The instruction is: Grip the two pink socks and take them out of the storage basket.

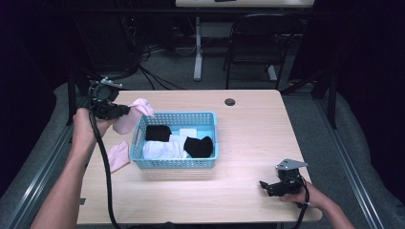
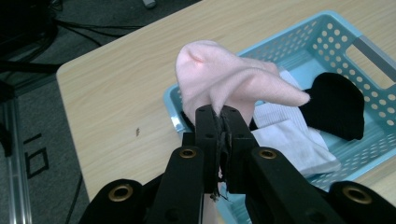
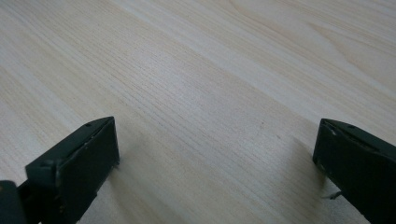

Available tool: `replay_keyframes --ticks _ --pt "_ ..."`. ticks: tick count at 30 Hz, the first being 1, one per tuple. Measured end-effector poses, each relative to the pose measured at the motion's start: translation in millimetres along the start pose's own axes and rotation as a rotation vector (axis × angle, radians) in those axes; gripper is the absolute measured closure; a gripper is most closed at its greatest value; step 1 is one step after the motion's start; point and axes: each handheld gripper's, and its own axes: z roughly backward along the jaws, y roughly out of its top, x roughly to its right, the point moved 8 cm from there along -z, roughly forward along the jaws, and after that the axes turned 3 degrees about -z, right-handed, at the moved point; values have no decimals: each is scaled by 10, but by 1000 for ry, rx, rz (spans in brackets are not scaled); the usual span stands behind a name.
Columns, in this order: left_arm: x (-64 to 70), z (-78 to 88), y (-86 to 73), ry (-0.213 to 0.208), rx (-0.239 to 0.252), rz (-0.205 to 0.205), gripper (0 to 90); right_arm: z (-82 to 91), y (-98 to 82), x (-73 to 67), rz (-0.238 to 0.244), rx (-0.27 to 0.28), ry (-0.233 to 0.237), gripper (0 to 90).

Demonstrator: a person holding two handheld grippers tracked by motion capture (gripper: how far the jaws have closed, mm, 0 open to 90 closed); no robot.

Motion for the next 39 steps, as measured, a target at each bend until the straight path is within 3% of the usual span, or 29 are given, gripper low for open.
replay_keyframes --ticks 4,10,20,29,39 --pt "-109 189 -55 30 22 11 869 0 0 0 0 0 0 0" --pt "-257 344 -221 65 9 44 869 -1 0 1 -1 0 -1 0" --pt "-509 464 -532 112 -8 109 869 0 0 1 -1 0 -1 0" --pt "-672 333 -899 110 -48 184 869 -1 0 2 -2 0 -1 0" --pt "-672 65 -1234 83 -99 231 870 0 0 2 -3 0 -4 0"
